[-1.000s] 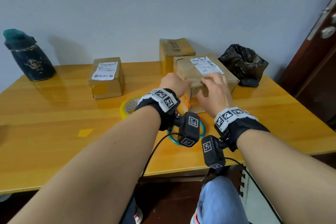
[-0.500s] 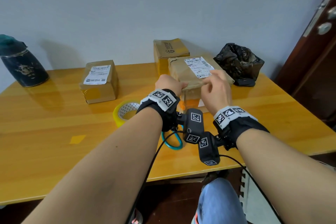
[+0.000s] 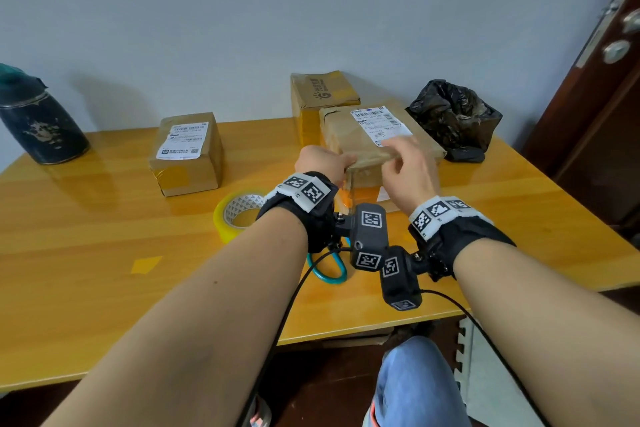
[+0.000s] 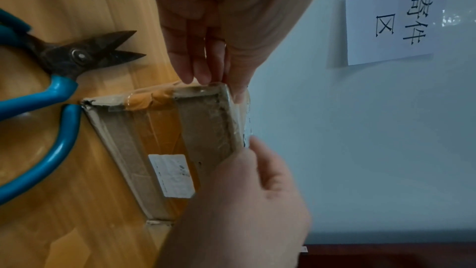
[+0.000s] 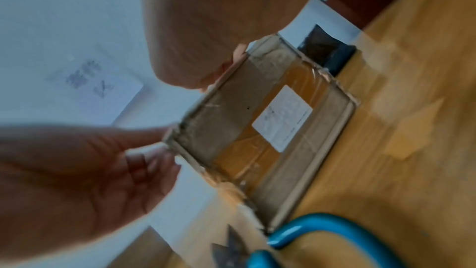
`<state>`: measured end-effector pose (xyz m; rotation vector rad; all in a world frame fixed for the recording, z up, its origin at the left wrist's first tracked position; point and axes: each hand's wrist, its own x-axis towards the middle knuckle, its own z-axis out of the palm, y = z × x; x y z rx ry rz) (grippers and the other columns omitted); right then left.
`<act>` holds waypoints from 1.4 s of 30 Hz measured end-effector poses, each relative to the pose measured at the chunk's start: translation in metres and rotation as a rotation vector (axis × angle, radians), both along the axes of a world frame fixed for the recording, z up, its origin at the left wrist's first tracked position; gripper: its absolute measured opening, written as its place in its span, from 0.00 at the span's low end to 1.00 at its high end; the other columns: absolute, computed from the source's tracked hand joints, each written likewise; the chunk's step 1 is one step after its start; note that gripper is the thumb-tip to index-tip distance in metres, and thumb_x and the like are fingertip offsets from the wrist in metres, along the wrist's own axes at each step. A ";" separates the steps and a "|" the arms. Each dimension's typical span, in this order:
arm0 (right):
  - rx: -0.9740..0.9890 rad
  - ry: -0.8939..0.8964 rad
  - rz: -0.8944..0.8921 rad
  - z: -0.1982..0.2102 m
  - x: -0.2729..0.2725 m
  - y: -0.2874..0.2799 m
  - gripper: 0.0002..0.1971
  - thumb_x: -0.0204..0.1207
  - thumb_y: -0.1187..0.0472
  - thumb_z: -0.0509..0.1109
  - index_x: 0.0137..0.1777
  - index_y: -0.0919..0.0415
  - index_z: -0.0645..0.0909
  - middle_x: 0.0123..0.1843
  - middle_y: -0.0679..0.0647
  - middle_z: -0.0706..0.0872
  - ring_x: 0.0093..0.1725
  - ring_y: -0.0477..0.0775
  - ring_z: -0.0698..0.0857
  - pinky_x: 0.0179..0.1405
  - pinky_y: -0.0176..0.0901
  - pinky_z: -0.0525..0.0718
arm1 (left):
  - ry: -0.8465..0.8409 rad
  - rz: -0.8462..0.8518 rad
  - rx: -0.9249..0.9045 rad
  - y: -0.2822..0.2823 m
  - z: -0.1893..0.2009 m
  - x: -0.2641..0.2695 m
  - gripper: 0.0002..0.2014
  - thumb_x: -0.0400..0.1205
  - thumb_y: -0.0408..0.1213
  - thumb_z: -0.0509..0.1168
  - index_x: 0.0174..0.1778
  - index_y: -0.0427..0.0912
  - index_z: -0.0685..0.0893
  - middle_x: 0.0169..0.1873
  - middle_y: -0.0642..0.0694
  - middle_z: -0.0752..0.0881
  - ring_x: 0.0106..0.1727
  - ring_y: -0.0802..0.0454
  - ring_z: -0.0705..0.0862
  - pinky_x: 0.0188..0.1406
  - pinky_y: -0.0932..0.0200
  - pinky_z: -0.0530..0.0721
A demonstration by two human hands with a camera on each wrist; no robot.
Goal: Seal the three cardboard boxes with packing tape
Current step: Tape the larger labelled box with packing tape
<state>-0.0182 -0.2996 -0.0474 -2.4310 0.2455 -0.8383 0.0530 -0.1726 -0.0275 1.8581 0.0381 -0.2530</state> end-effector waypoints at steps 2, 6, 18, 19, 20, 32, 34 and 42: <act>-0.153 0.041 0.026 -0.004 -0.004 -0.003 0.18 0.74 0.74 0.60 0.61 0.66 0.84 0.59 0.59 0.82 0.62 0.59 0.79 0.60 0.45 0.74 | 0.022 -0.006 -0.010 0.000 0.001 0.000 0.14 0.74 0.41 0.78 0.31 0.39 0.80 0.34 0.38 0.87 0.33 0.44 0.84 0.50 0.41 0.89; -0.232 0.102 -0.023 -0.001 -0.007 -0.004 0.19 0.77 0.74 0.59 0.64 0.65 0.83 0.65 0.60 0.79 0.64 0.60 0.77 0.58 0.47 0.74 | 0.030 -0.029 -0.007 0.001 0.003 -0.001 0.13 0.75 0.41 0.76 0.35 0.39 0.80 0.34 0.39 0.87 0.33 0.45 0.84 0.50 0.43 0.90; -0.213 0.184 -0.075 0.008 -0.009 -0.013 0.21 0.77 0.74 0.58 0.67 0.64 0.82 0.70 0.59 0.76 0.70 0.60 0.73 0.64 0.49 0.74 | 0.039 -0.062 0.000 0.001 0.002 -0.003 0.14 0.78 0.43 0.73 0.35 0.40 0.78 0.34 0.42 0.84 0.30 0.49 0.82 0.51 0.45 0.89; -0.224 0.207 -0.107 0.010 -0.007 -0.014 0.21 0.77 0.74 0.58 0.67 0.65 0.81 0.71 0.60 0.75 0.71 0.60 0.71 0.65 0.49 0.74 | 0.043 -0.064 -0.001 0.002 0.002 -0.002 0.14 0.78 0.43 0.73 0.35 0.40 0.78 0.35 0.42 0.84 0.30 0.49 0.81 0.51 0.46 0.89; -0.234 0.222 -0.129 0.012 -0.005 -0.015 0.21 0.77 0.73 0.58 0.67 0.66 0.81 0.72 0.60 0.75 0.72 0.60 0.70 0.66 0.50 0.74 | 0.046 -0.066 -0.002 0.002 0.002 -0.002 0.13 0.78 0.43 0.73 0.35 0.40 0.79 0.36 0.41 0.85 0.30 0.49 0.81 0.52 0.45 0.89; -0.308 0.175 -0.117 0.010 -0.001 -0.009 0.27 0.72 0.76 0.62 0.72 0.61 0.78 0.81 0.61 0.64 0.81 0.64 0.58 0.78 0.55 0.64 | 0.064 -0.070 -0.027 0.001 -0.001 0.000 0.14 0.79 0.42 0.71 0.34 0.40 0.76 0.35 0.41 0.83 0.28 0.50 0.80 0.53 0.46 0.89; -0.370 0.233 0.005 0.010 -0.002 -0.005 0.34 0.71 0.77 0.64 0.76 0.54 0.73 0.83 0.59 0.60 0.83 0.62 0.54 0.80 0.57 0.59 | 0.063 -0.071 -0.037 0.000 -0.002 0.000 0.14 0.80 0.42 0.71 0.35 0.40 0.76 0.37 0.40 0.83 0.29 0.49 0.80 0.53 0.47 0.88; -0.358 0.246 -0.093 0.013 0.006 0.004 0.31 0.74 0.73 0.63 0.78 0.58 0.70 0.84 0.60 0.58 0.83 0.61 0.52 0.82 0.52 0.56 | 0.039 -0.105 -0.121 0.003 -0.007 -0.001 0.13 0.80 0.42 0.72 0.36 0.41 0.76 0.31 0.43 0.81 0.28 0.52 0.77 0.48 0.51 0.88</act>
